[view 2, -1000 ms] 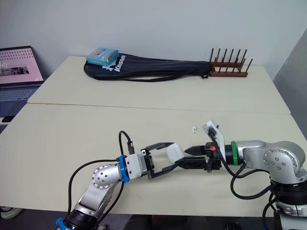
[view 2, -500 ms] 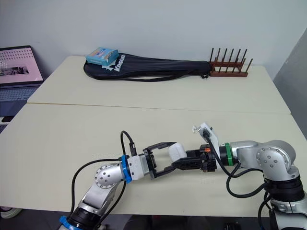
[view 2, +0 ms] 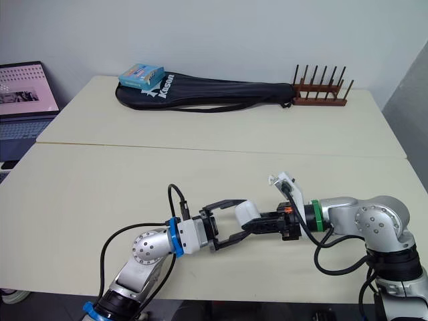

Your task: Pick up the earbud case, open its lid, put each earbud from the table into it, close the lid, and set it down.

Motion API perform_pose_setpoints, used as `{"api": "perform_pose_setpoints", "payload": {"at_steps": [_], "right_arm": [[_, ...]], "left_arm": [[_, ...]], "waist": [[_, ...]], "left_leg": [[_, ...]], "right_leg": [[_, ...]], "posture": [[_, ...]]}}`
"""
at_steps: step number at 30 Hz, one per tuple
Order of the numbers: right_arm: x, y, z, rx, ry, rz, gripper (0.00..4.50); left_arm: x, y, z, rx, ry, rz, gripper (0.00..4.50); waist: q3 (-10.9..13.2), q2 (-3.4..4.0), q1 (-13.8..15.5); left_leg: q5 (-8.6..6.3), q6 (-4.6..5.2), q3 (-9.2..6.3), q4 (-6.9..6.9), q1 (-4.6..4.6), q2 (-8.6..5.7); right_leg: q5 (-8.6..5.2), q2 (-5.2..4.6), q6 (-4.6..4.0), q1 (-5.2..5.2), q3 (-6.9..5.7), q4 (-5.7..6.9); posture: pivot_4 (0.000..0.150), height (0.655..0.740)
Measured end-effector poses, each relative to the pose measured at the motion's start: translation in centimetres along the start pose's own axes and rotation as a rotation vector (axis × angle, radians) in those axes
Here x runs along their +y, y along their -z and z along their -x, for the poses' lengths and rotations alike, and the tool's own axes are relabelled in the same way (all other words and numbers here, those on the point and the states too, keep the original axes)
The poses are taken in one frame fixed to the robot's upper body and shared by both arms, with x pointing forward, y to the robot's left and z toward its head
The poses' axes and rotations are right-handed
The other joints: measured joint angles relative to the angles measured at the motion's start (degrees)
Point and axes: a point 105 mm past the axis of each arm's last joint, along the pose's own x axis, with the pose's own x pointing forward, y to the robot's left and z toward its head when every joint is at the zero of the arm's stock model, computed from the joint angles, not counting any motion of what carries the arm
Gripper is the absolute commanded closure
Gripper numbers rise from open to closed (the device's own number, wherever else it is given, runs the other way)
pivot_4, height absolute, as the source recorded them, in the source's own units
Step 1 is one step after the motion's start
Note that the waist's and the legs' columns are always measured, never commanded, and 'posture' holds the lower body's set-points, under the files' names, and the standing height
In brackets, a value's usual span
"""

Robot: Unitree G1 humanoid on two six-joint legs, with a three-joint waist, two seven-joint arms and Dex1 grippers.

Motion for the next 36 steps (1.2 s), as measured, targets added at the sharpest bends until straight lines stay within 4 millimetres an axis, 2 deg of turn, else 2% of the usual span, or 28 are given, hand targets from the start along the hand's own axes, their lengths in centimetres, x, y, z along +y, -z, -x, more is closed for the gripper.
{"api": "perform_pose_setpoints", "payload": {"at_steps": [1,4,7,10,12,17,20,28,36], "right_arm": [[0.1,-0.2,0.0,-0.001,-0.001,0.011,3.73],[-0.1,-0.6,0.3,-0.003,0.013,0.033,3.73],[-0.3,-1.1,0.6,-0.003,0.035,0.078,3.73],[-1.2,-1.2,1.9,0.076,0.147,0.202,3.73],[-1.8,-0.9,2.4,0.144,0.207,0.301,3.73],[-2.2,-0.9,2.4,0.296,0.252,0.588,3.73],[-2.7,-0.7,2.4,0.374,0.27,0.714,3.73],[-3.3,-0.6,1.8,0.416,0.245,0.799,3.73],[-3.5,-0.4,1.2,0.43,0.23,0.82,3.73]], "left_arm": [[0.0,0.2,0.1,0.012,0.014,0.006,0.02],[-0.4,1.2,0.8,0.091,0.081,0.068,0.0],[-0.9,2.9,2.4,0.258,0.165,0.291,0.0],[-0.4,3.2,3.6,0.387,0.203,0.479,0.0],[0.5,2.9,3.7,0.428,0.209,0.528,0.0],[2.7,1.4,2.3,0.489,0.232,0.525,0.0],[3.3,0.9,1.1,0.501,0.247,0.506,0.0],[3.0,-0.2,-2.3,0.48,0.316,0.418,0.0],[2.8,0.3,-2.9,0.488,0.312,0.408,0.0]], "waist": [[0.0,0.0,-0.01],[0.0,0.0,-0.04],[0.02,0.04,-0.2],[0.06,0.09,0.0],[0.06,0.09,-0.01],[0.08,0.12,-0.1],[0.09,0.13,-0.06],[0.09,0.12,0.02],[0.09,0.13,-0.04]], "left_leg": [[0.0,0.0,-0.02,0.01,0.0,0.0],[0.0,0.0,-0.06,0.01,0.01,0.0],[0.0,0.0,-0.08,0.01,-0.02,0.01],[0.0,0.0,-0.3,0.05,-0.09,0.0],[0.01,0.0,-0.42,0.07,-0.11,0.0],[0.02,-0.01,-0.55,0.05,-0.12,0.05],[0.03,-0.02,-0.57,0.04,-0.14,0.05],[0.05,-0.05,-0.59,0.25,-0.16,0.01],[0.04,-0.04,-0.63,0.57,-0.18,0.02]], "right_leg": [[0.0,0.0,0.0,0.0,-0.02,0.02],[0.0,0.01,0.0,0.0,-0.07,0.05],[-0.01,0.03,0.01,-0.09,-0.07,0.17],[-0.02,0.01,0.02,-0.08,-0.32,0.18],[-0.02,-0.01,0.03,-0.06,-0.49,0.17],[-0.04,0.04,0.0,-0.06,-0.65,0.24],[-0.05,0.03,-0.01,-0.05,-0.68,0.21],[-0.05,-0.01,-0.02,-0.02,-0.68,0.38],[-0.05,0.0,-0.02,0.03,-0.69,0.53]], "posture": [[0.15,0.7026],[0.15,0.7026],[0.15,0.7026],[0.15,0.7026],[0.15,0.7026],[0.15,0.7026],[0.15,0.7026],[0.15,0.7026],[0.15,0.7026]]}}
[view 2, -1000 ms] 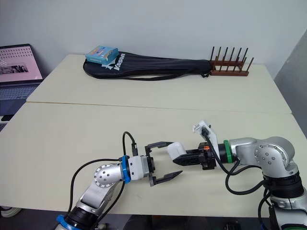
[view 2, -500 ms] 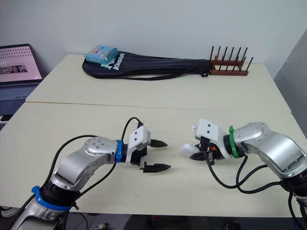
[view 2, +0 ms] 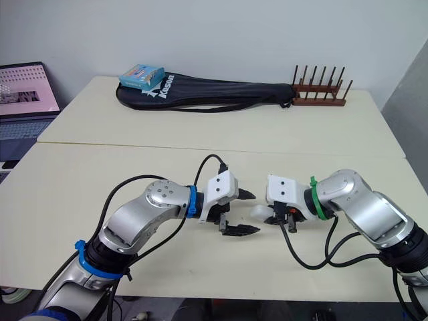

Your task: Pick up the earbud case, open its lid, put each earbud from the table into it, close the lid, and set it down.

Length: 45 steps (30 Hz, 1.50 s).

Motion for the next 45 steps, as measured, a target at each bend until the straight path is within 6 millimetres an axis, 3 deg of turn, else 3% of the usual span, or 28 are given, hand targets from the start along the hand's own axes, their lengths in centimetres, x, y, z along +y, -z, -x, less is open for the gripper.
{"api": "perform_pose_setpoints", "payload": {"at_steps": [3,6,16,22,27,32,33,39,45], "right_arm": [[0.1,-0.1,-0.1,-0.003,-0.008,0.003,3.73],[0.1,-0.2,-0.2,-0.007,-0.013,0.004,3.73],[0.3,-0.3,-0.3,-0.011,-0.03,0.002,3.73],[0.3,-0.2,-0.3,-0.004,-0.03,0.003,3.73],[0.3,-0.5,0.1,-0.01,-0.035,0.016,2.01],[-0.4,-0.3,1.8,0.01,0.007,0.038,0.16],[-0.7,-0.3,2.3,0.007,0.026,0.051,0.0],[-1.6,-2.3,4.2,-0.133,0.122,0.178,0.0],[-1.2,-4.2,3.2,-0.237,0.136,0.184,0.0]], "left_arm": [[0.2,0.3,0.0,0.01,-0.003,-0.004,0.0],[0.1,0.3,-0.1,0.009,0.006,-0.019,0.62],[-0.5,0.5,-0.5,0.017,0.051,-0.06,3.72],[-0.4,0.6,-0.7,0.015,0.052,-0.065,3.73],[-0.3,1.4,-0.6,0.03,0.038,-0.041,3.73],[0.6,2.1,0.0,-0.041,-0.05,0.017,3.73],[0.9,2.0,0.4,-0.094,-0.076,0.039,3.73],[1.7,1.6,2.4,-0.428,-0.192,0.197,3.73],[1.2,1.6,2.9,-0.453,-0.188,0.131,3.73]], "waist": [[0.0,0.0,0.01],[0.0,0.0,0.02],[0.0,0.0,0.02],[0.0,0.0,0.02],[0.0,0.01,0.03],[0.0,0.01,0.07],[0.01,0.02,0.03],[0.01,0.02,0.03],[0.0,0.03,0.05]], "left_leg": [[0.0,0.0,-0.01,0.06,-0.02,-0.02],[0.0,0.0,-0.01,0.07,-0.02,-0.03],[0.0,0.0,-0.02,0.08,-0.02,-0.03],[0.0,0.01,-0.02,0.09,-0.02,-0.03],[0.0,0.01,-0.03,0.09,-0.01,-0.03],[0.0,0.01,-0.03,0.11,-0.01,-0.02],[0.0,0.01,-0.02,0.11,-0.01,-0.02],[0.0,0.01,-0.03,0.12,0.0,0.02],[0.0,0.0,-0.04,0.15,0.03,-0.05]], "right_leg": [[0.0,-0.01,0.0,0.03,0.0,0.0],[0.0,-0.02,0.0,0.04,0.0,0.01],[0.0,-0.02,0.0,0.04,-0.01,0.02],[0.0,-0.02,0.0,0.04,-0.01,0.03],[0.0,-0.02,0.0,0.04,-0.02,0.03],[0.0,-0.04,-0.01,0.05,-0.03,0.05],[0.0,-0.05,-0.01,0.05,-0.02,0.05],[0.01,-0.05,-0.01,0.07,-0.05,0.09],[0.01,-0.08,-0.01,0.13,-0.04,0.09]], "posture": [[0.15,0.7026],[0.15,0.7026],[0.15,0.7026],[0.15,0.7026],[0.15,0.7026],[0.15,0.7026],[0.15,0.7026],[0.15,0.7026],[0.15,0.7026]]}}
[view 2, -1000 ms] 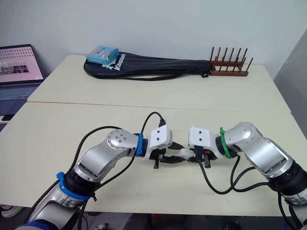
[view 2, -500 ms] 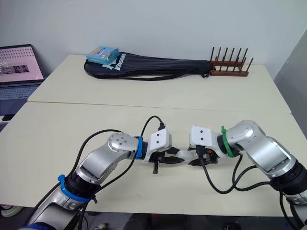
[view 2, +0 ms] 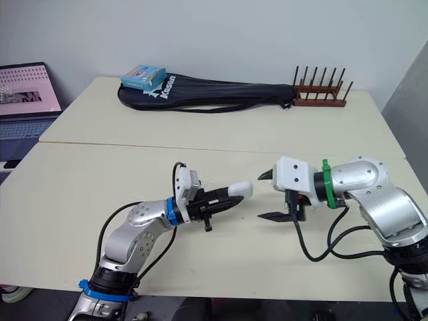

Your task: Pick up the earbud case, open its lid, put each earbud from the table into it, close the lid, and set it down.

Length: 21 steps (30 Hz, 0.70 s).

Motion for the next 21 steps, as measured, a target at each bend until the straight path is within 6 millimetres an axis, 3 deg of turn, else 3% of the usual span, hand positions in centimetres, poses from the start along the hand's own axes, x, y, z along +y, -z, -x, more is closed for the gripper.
{"api": "perform_pose_setpoints", "payload": {"at_steps": [7,21], "right_arm": [[-1.3,-0.4,-0.9,0.006,0.038,0.023,0.0],[-1.4,-0.4,-1.3,0.008,-0.003,0.0,0.0]], "left_arm": [[-1.4,0.4,-0.5,0.027,0.099,-0.081,3.73],[-1.4,0.7,0.1,0.075,0.112,-0.146,3.73]], "waist": [[0.0,0.0,0.0],[0.01,0.02,-0.01]], "left_leg": [[0.0,0.0,-0.01,-0.01,0.0,0.01],[0.0,0.01,-0.02,0.0,0.0,0.03]], "right_leg": [[0.0,0.01,0.0,-0.01,-0.01,-0.01],[0.0,0.02,0.0,-0.02,-0.02,0.0]], "posture": [[0.15,0.7026],[0.15,0.7026]]}}
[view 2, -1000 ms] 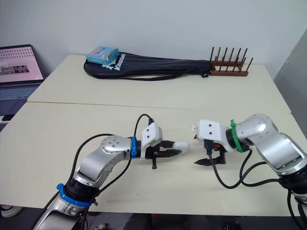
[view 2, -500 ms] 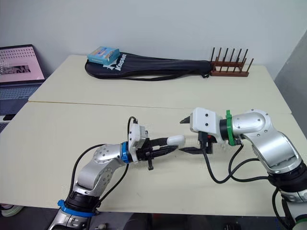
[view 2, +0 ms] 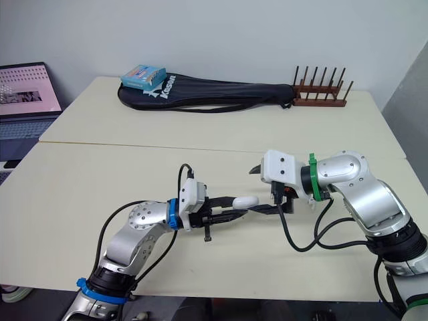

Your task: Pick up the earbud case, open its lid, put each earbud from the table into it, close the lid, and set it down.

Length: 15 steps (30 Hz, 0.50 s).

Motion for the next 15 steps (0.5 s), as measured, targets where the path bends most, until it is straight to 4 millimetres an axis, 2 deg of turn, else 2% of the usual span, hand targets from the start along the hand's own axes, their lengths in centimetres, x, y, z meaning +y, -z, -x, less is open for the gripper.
{"api": "perform_pose_setpoints", "payload": {"at_steps": [5,9,13,15], "right_arm": [[-0.4,-0.4,0.5,-0.01,0.017,-0.013,0.0],[-0.4,-0.4,0.8,-0.018,0.013,-0.045,0.0],[-0.2,-0.5,2.5,-0.036,0.042,-0.054,0.0],[-0.1,0.2,3.4,-0.049,0.086,-0.069,0.0]], "left_arm": [[-1.1,0.3,-0.5,0.003,0.065,-0.015,3.73],[-1.2,0.3,-0.4,0.008,0.066,-0.043,3.73],[-0.7,0.9,-0.2,0.0,-0.01,-0.026,3.73],[-0.1,1.2,0.2,-0.013,-0.088,-0.003,3.73]], "waist": [[0.0,0.0,0.0],[0.0,0.0,0.0],[0.0,0.0,0.06],[0.0,0.0,0.15]], "left_leg": [[0.0,0.0,0.01,0.0,-0.01,0.0],[0.0,0.0,0.01,0.0,0.0,0.0],[-0.01,0.01,0.0,-0.01,-0.03,0.0],[-0.01,0.01,0.0,0.0,-0.02,0.0]], "right_leg": [[0.0,0.0,0.0,0.0,0.0,-0.01],[0.0,0.0,0.0,0.0,0.0,0.0],[0.0,-0.01,0.0,0.0,0.0,-0.06],[0.0,-0.01,0.0,0.02,0.0,-0.05]], "posture": [[0.15,0.7026],[0.15,0.7026],[0.15,0.7026],[0.15,0.7026]]}}
